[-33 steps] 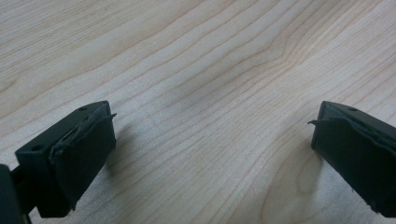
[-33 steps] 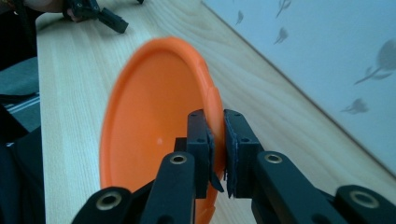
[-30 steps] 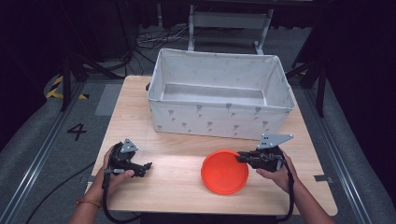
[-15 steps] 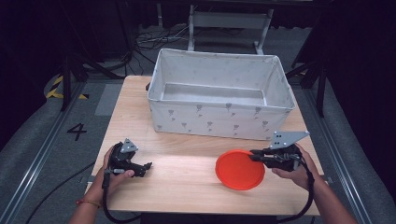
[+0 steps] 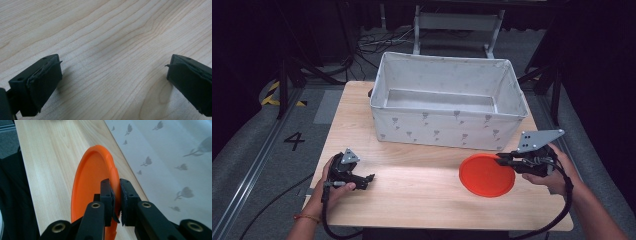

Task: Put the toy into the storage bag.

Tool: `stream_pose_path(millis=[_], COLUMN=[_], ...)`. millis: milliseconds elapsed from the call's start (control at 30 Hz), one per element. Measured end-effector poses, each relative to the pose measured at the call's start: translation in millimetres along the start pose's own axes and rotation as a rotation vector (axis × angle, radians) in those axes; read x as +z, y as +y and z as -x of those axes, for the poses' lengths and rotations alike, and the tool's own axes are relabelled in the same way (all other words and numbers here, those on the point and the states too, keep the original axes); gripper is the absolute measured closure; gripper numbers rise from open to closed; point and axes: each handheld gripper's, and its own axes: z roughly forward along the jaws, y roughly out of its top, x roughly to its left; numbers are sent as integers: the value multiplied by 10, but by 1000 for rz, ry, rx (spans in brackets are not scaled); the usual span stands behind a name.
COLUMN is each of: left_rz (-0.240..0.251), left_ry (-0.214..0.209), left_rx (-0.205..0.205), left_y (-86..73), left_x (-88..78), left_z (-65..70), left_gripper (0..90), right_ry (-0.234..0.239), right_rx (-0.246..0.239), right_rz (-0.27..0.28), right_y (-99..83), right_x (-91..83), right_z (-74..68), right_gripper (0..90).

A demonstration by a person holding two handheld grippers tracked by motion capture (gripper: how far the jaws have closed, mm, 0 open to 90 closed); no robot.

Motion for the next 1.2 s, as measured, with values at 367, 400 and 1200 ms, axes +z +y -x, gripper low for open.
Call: stream_pose_path(millis=[367, 400, 1200], left_rz=[-1, -1, -1], left_ry=[-6, -6, -2], left_rx=[5, 5, 2], left_y=[8, 8, 8], left_x=[6, 7, 7], left_z=[-11, -11, -7], left_gripper=[1, 1, 1], right_ry=[-11, -20, -44], right_rx=[-14, -18, -185], right_rz=[-6, -10, -104], right_y=[129, 149, 723], right_x=[-270, -304, -696], right_z=[131, 144, 452], right_gripper=[823, 823, 822])
